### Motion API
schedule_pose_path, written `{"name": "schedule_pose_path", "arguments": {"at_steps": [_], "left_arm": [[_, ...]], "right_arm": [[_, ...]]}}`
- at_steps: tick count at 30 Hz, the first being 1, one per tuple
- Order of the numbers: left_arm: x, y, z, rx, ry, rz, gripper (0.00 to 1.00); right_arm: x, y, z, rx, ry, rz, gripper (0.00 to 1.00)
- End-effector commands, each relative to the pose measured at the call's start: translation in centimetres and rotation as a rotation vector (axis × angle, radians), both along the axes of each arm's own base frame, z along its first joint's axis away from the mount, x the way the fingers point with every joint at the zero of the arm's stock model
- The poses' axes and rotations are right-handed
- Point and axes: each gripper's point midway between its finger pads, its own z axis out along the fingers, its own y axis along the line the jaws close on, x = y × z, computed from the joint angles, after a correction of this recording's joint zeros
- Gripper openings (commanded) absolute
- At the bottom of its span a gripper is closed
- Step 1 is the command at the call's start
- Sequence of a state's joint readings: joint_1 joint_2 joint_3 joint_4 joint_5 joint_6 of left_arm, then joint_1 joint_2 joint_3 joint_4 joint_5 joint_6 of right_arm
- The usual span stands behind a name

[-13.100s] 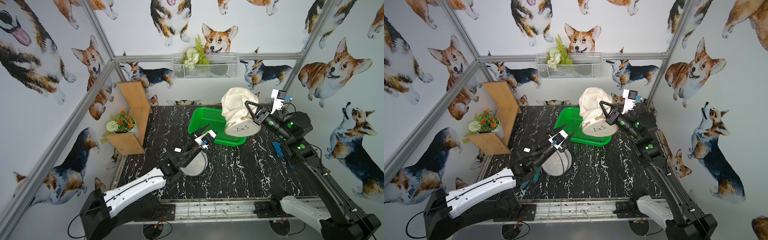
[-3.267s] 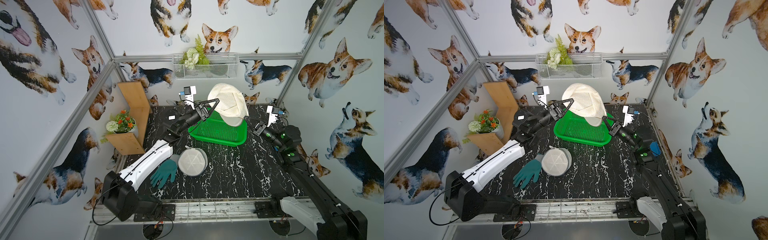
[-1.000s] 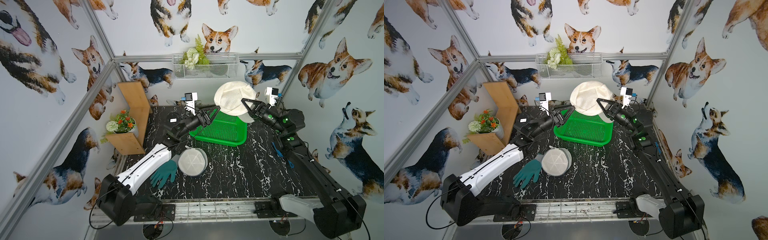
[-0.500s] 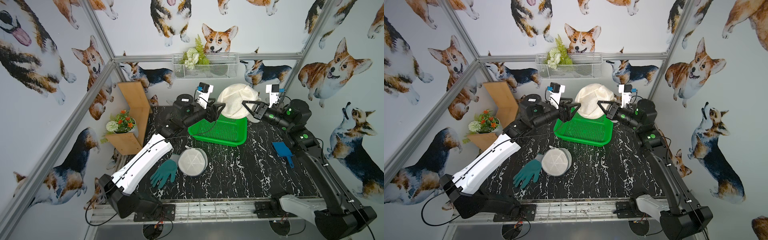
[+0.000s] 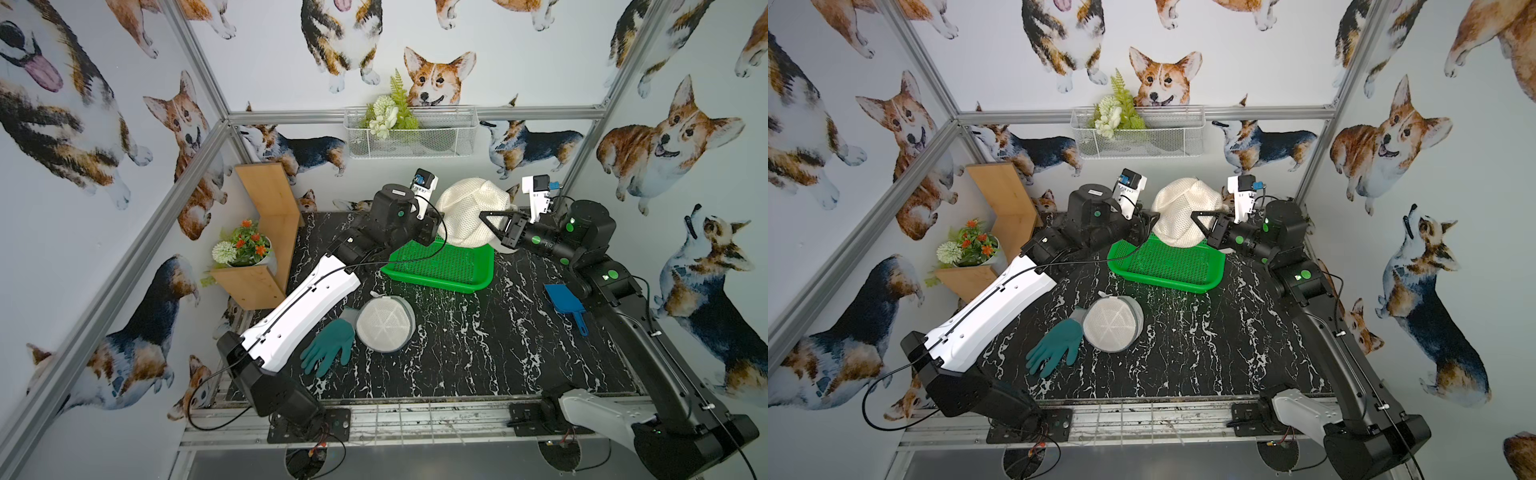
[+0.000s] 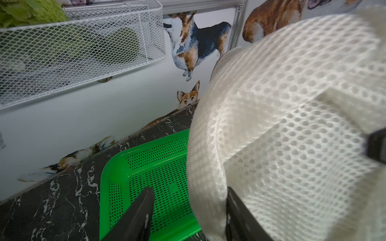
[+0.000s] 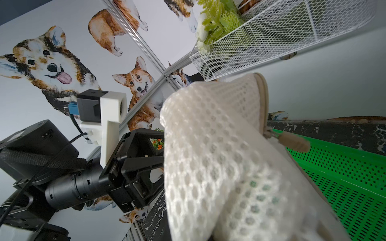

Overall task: Turn the laundry bag inside out
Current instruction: Turn over the laundry bag.

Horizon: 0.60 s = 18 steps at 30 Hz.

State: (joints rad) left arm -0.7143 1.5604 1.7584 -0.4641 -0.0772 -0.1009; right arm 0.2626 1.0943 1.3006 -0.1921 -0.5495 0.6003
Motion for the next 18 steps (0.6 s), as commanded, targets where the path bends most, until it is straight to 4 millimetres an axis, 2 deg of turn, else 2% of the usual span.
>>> {"name": "schedule_pose_path", "arguments": {"at_steps": [1,4,9,13,18], "left_arm": [[0.3,0.1,-0.9,0.044,0.010,0.006,0.56],[0.2,-0.6,-1.5,0.058,0.032,-0.027,0.52],[0.1,-0.7,-1.8,0.051,0.059,-0.058,0.28],[0.3,-0.3,-1.4,-0.046,0.101,-0.090,0.12],[0.1,-0.3,0.1,-0.209,0.134,-0.164,0.00]], "right_arm": [[-0.6,0.4,1.0,-0.015,-0.055,0.027,0.00],[-0.7,0.5,1.4,-0.019,-0.075,0.032,0.00],[-1.0,0.3,1.6,-0.044,-0.105,0.024,0.00],[-1.1,0.0,1.6,-0.073,-0.120,0.008,0.00],[-1.2,-0.5,1.7,-0.064,-0.131,0.015,0.00]]}}
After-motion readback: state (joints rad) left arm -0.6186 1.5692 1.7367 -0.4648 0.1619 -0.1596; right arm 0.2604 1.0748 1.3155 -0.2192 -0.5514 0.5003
